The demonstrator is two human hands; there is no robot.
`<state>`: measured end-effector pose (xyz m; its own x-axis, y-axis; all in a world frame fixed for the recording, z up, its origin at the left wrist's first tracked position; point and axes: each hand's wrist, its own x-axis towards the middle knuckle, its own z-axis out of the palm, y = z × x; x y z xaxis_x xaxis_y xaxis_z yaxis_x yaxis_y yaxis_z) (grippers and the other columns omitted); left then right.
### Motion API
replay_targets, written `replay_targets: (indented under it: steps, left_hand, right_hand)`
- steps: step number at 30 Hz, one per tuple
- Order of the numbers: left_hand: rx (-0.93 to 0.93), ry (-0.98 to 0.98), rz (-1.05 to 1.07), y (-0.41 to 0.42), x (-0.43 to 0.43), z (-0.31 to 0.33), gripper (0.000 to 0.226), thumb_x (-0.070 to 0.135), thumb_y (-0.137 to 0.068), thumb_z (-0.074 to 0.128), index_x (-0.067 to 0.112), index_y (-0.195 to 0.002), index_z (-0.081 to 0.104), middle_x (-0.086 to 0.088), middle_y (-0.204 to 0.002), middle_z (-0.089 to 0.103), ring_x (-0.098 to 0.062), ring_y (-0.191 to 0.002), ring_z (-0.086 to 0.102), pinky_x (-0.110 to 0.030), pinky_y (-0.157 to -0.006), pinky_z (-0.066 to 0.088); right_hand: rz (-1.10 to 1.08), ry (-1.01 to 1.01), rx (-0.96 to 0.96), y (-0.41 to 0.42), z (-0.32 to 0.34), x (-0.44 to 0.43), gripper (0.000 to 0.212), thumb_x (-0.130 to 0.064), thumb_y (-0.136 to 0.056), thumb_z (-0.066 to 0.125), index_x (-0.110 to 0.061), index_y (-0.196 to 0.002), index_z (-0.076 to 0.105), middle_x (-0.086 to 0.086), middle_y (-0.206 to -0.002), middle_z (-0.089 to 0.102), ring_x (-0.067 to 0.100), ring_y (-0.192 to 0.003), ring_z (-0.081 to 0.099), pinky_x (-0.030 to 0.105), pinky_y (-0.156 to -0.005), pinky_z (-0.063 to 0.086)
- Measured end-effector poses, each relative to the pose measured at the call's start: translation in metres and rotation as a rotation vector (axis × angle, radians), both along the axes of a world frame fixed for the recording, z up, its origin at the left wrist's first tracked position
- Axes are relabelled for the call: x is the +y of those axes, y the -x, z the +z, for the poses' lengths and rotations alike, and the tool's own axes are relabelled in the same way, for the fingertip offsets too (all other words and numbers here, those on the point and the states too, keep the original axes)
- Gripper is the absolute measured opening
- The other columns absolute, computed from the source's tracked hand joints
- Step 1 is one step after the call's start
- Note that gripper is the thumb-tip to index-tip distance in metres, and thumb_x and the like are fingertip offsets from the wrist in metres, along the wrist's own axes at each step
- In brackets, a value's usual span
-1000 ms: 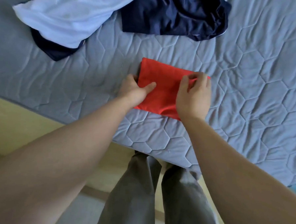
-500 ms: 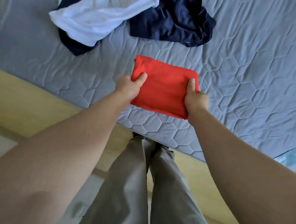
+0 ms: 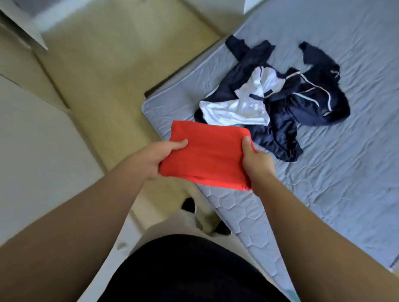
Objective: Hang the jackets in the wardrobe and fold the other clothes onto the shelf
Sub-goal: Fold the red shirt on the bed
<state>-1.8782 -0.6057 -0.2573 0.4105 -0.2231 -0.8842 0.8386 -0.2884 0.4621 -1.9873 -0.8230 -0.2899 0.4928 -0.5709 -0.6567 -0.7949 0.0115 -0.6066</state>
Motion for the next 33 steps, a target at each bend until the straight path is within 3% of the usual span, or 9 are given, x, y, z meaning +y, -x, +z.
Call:
replay_targets:
  steps: [2,5,10,15,16,20,27,30,33]
  left_hand:
    - [-0.027,0.053,0.063,-0.005,0.027,0.026,0.024,0.03,-0.094,0.068,0.012,-0.109,0.071,-0.01,-0.105,0.078,-0.02,-0.083,0.077,-0.035,-0.069,0.064]
    - [-0.104,0.085,0.186,-0.014,0.066,0.056,0.023,0.027,-0.096,0.065,0.011,-0.112,0.07,-0.011,-0.108,0.077,-0.021,-0.085,0.076,-0.037,-0.075,0.063]
    - [-0.23,0.082,0.357,-0.044,0.139,0.094,0.031,0.026,-0.092,0.071,0.014,-0.12,0.068,-0.009,-0.11,0.077,-0.028,-0.1,0.074,-0.043,-0.087,0.059]
    - [-0.27,0.147,0.452,-0.1,0.217,0.118,0.041,0.037,-0.087,0.074,0.013,-0.12,0.07,-0.01,-0.112,0.076,-0.029,-0.1,0.074,-0.042,-0.077,0.063]
    - [-0.272,0.169,0.459,-0.117,0.233,0.122,0.045,0.043,-0.085,0.075,0.014,-0.119,0.072,-0.01,-0.113,0.076,-0.03,-0.102,0.074,-0.044,-0.078,0.062]
    - [-0.34,0.134,0.436,-0.2,0.289,0.132,0.064,0.068,-0.077,0.071,0.018,-0.117,0.074,-0.006,-0.113,0.076,-0.027,-0.102,0.074,-0.041,-0.085,0.057]
    - [-0.492,-0.067,0.513,-0.336,0.343,0.133,0.053,0.069,-0.087,0.061,0.02,-0.107,0.071,0.0,-0.096,0.079,-0.025,-0.086,0.076,-0.039,-0.077,0.06]
    - [-0.653,-0.215,0.506,-0.389,0.351,0.129,0.05,0.071,-0.09,0.053,0.025,-0.098,0.07,0.003,-0.096,0.074,-0.021,-0.09,0.071,-0.037,-0.078,0.057]
    - [-0.7,-0.23,0.529,-0.451,0.363,0.124,0.046,0.07,-0.091,0.053,0.028,-0.086,0.07,0.002,-0.094,0.074,-0.021,-0.089,0.071,-0.041,-0.082,0.058]
  right_hand:
    - [0.11,0.023,-0.033,-0.022,0.024,0.015,0.08,-0.076,-0.092,0.038,-0.006,-0.116,0.07,0.016,-0.118,0.067,0.034,-0.104,0.063,0.042,-0.094,0.05]
    - [0.216,-0.017,-0.105,-0.059,0.054,0.043,0.075,-0.073,-0.092,0.045,-0.006,-0.118,0.069,0.017,-0.125,0.066,0.034,-0.112,0.062,0.043,-0.101,0.048]
    - [0.307,-0.346,-0.176,-0.135,0.086,0.1,0.085,-0.078,-0.079,0.062,-0.014,-0.135,0.06,0.002,-0.129,0.066,0.023,-0.115,0.064,0.044,-0.107,0.048]
    - [0.439,-0.56,-0.221,-0.221,0.108,0.173,0.081,-0.086,-0.07,0.062,-0.023,-0.12,0.067,-0.001,-0.107,0.078,0.019,-0.096,0.076,0.035,-0.081,0.061]
    - [0.468,-0.55,-0.234,-0.241,0.111,0.189,0.085,-0.088,-0.067,0.062,-0.022,-0.12,0.068,0.0,-0.107,0.078,0.019,-0.096,0.075,0.034,-0.078,0.061]
    - [0.512,-0.348,-0.325,-0.324,0.118,0.245,0.103,-0.092,-0.056,0.062,-0.018,-0.128,0.065,0.002,-0.115,0.074,0.021,-0.102,0.073,0.044,-0.096,0.056]
    - [0.562,-0.105,-0.44,-0.45,0.134,0.316,0.058,-0.075,-0.087,0.053,-0.02,-0.099,0.07,-0.003,-0.093,0.076,0.019,-0.09,0.073,0.039,-0.081,0.059]
    - [0.559,-0.045,-0.452,-0.507,0.137,0.332,0.052,-0.064,-0.095,0.053,-0.015,-0.098,0.069,0.004,-0.093,0.074,0.024,-0.088,0.071,0.042,-0.081,0.058]
    - [0.557,-0.043,-0.467,-0.575,0.135,0.34,0.048,-0.06,-0.096,0.055,-0.015,-0.093,0.07,0.006,-0.089,0.075,0.023,-0.083,0.071,0.041,-0.074,0.06]
